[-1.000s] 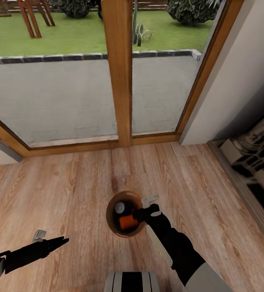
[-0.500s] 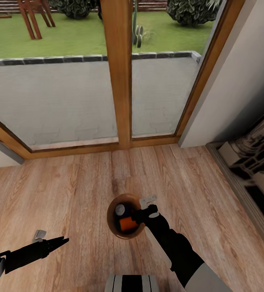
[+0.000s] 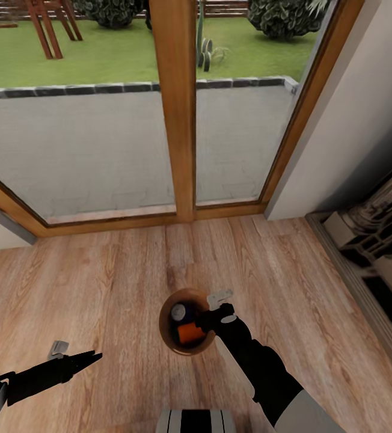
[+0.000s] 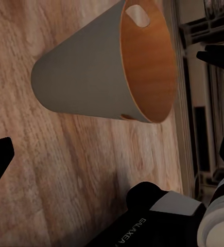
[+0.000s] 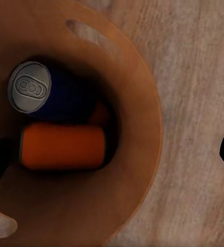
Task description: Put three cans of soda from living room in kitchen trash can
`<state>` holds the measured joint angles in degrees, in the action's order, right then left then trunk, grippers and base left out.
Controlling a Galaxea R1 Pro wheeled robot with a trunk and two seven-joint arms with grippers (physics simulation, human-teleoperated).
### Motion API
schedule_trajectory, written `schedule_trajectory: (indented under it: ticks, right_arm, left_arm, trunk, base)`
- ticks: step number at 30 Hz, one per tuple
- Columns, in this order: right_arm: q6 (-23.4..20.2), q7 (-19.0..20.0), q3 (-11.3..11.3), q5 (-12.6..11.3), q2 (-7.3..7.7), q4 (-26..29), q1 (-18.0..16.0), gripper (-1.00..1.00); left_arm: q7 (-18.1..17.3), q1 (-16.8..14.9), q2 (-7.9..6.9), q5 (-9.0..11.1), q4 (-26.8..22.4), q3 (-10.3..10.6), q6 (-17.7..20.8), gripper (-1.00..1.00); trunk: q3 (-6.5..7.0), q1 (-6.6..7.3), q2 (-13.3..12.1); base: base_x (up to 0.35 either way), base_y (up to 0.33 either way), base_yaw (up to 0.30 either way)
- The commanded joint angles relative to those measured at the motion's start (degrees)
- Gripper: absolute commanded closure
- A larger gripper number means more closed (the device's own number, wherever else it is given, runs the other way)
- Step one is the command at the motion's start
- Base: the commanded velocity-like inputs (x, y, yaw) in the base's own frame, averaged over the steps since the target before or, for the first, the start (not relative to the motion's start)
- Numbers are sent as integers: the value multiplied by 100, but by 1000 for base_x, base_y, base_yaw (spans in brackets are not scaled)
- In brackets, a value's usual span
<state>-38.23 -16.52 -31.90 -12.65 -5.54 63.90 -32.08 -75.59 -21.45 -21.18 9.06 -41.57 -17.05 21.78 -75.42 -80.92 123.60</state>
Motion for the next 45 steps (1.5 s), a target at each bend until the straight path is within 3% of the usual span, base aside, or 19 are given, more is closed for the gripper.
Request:
schedule_trajectory:
  ticks: [1, 7, 19, 25, 45]
  right_arm:
    - [0, 0, 0, 0, 0, 0, 0, -100]
    - [0, 1, 0, 0, 0, 0, 0, -100]
    - [0, 3, 0, 0, 0, 0, 0, -100]
    - [0, 1, 0, 0, 0, 0, 0, -100]
    - [0, 1, 0, 0, 0, 0, 0, -100]
  left_arm:
    - [0, 0, 0, 0, 0, 0, 0, -100]
    - [0, 0, 0, 0, 0, 0, 1, -100]
    - [0, 0, 0, 0, 0, -7, 1, -100]
    - [0, 0, 0, 0, 0, -1, 1, -100]
    - [0, 0, 0, 1, 0, -24, -6, -100]
  trunk:
    - [19, 23, -42]
    - [126, 154, -282]
    - [126, 154, -282]
    - [234, 286, -523]
    - [234, 286, -523]
  base:
    - [0, 0, 0]
    - [0, 0, 0]
    - [0, 0, 0]
    - [0, 0, 0]
    - [0, 0, 0]
